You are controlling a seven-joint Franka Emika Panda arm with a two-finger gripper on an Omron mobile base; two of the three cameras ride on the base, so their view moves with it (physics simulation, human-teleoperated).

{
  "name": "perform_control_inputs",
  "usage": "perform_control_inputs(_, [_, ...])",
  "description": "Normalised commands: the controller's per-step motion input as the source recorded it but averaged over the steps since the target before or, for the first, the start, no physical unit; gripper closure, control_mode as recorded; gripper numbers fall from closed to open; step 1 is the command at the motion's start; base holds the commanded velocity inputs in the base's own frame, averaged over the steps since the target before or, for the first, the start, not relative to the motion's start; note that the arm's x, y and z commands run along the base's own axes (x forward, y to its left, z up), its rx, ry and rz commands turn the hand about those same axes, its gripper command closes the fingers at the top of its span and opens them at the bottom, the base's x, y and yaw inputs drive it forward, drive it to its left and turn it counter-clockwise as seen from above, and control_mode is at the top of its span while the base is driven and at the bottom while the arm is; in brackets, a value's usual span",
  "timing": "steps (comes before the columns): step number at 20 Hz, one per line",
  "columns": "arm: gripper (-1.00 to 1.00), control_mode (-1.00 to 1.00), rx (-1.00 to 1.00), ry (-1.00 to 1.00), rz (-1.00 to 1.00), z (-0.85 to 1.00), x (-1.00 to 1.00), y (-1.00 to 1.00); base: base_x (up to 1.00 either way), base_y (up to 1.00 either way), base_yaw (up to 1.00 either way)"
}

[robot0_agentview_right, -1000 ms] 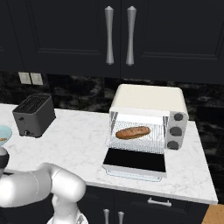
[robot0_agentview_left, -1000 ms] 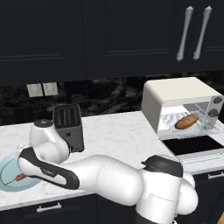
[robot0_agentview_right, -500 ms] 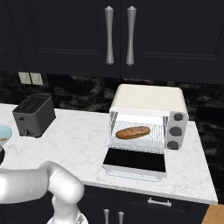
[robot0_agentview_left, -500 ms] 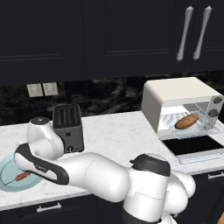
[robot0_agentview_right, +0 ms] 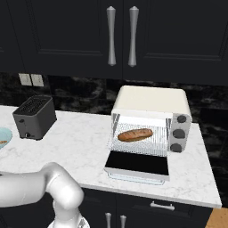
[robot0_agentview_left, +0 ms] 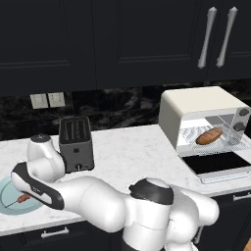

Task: Pick up the kebab skewer and baguette bread, and place them inside the toaster oven. Close the toaster oven door and start by setting the timer.

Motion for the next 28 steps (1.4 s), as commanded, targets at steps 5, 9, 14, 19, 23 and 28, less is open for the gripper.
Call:
perform_control_inputs(5, [-1.00, -1.00, 0.00, 0.03, -0.01, -0.24, 0.25, 0.15, 0.00, 0.00, 0.00])
perform_control_inputs(9, [-1.00, -1.00, 0.00, 0.06, -0.01, -0.37, 0.20, 0.15, 0.00, 0.00, 0.00])
perform_control_inputs(14, [-1.00, -1.00, 0.00, 0.05, -0.01, -0.27, 0.27, 0.14, 0.00, 0.00, 0.00])
perform_control_inputs(19, [-1.00, -1.00, -0.01, 0.02, -0.01, -0.15, 0.26, 0.18, 0.00, 0.00, 0.00])
perform_control_inputs(23, [-1.00, -1.00, -0.03, 0.04, -0.01, -0.28, 0.13, 0.29, 0.00, 0.00, 0.00])
perform_control_inputs(28, [-1.00, -1.00, -0.05, 0.06, -0.01, -0.36, 0.02, 0.33, 0.00, 0.00, 0.00])
